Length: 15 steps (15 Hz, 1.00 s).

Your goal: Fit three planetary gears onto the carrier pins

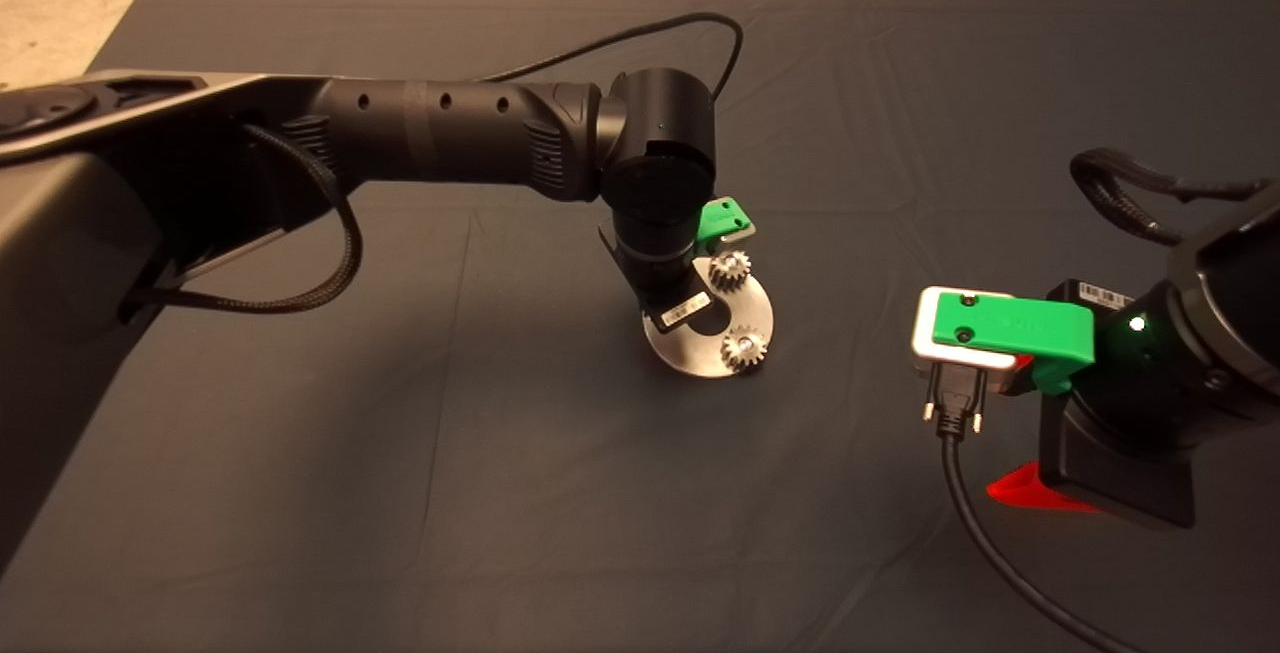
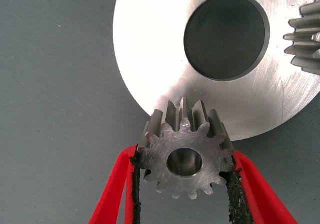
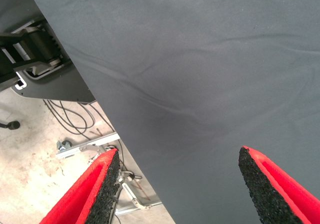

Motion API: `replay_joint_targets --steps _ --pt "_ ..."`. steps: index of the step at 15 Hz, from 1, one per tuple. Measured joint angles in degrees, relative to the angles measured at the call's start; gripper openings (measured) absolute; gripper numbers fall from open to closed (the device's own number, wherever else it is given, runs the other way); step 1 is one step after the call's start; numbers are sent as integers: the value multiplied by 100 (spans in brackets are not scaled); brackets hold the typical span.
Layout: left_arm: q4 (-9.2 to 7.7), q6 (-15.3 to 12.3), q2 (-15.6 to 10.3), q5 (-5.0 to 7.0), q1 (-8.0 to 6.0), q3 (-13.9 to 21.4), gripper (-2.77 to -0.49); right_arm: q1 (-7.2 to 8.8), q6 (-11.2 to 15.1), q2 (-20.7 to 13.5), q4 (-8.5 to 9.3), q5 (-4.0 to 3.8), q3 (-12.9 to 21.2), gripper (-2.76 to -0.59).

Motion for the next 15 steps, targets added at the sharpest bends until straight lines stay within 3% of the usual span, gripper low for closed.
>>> replay_joint_targets --steps 15 --pt "-7 -5 2 -22 39 -113 -239 34 0 0 0 1 -2 -160"
